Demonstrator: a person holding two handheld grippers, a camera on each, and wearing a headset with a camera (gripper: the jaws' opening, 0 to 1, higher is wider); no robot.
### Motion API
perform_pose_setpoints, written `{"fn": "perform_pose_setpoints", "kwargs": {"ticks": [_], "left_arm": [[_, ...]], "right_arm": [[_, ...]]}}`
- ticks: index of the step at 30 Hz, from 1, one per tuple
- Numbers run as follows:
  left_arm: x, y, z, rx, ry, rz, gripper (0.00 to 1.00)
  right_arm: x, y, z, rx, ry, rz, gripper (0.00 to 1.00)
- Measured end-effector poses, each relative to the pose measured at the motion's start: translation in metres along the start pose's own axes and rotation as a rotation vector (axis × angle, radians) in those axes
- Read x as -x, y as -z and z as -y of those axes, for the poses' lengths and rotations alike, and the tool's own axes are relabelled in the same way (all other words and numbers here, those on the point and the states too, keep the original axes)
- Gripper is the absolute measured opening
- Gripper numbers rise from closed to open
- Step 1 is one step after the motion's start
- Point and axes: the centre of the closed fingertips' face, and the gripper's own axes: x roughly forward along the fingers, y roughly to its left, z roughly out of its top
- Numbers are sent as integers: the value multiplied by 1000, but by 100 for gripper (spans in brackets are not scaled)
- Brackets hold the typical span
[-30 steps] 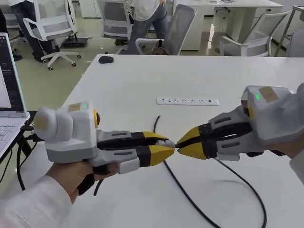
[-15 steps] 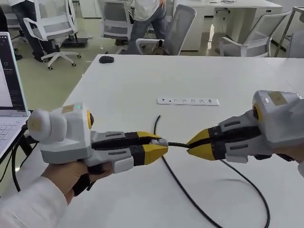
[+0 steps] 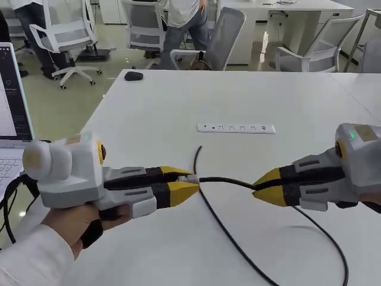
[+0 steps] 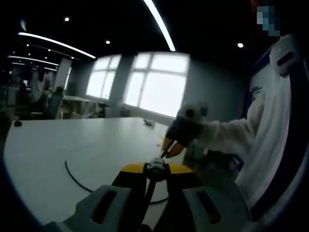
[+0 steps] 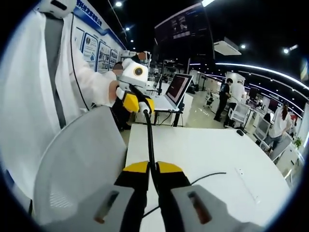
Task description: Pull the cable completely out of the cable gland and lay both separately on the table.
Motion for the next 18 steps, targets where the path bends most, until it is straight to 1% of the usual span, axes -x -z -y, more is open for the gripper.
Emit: {"fn": "perform_pose_setpoints", "kwargs": {"ticks": [4,7,8,11,18], "left_arm": [[5,-3,-5,-2,-14,3,16],[6,-4,-7,-3,-18,6,16],[6,-4,-7,-4,-17,5,16],[4,-4,-6,-13,-16,3,16],[2,-6,-5,-22,-10,0,16]], "right_arm": [[6,8,3,-20,19,-9,4],[9,10,5,-37,27,-4,4],[8,9,4,-40,26,-1,4],[6,11,4,-37,25,-14,4],[5,15,7,-56,29,-22,5]]}}
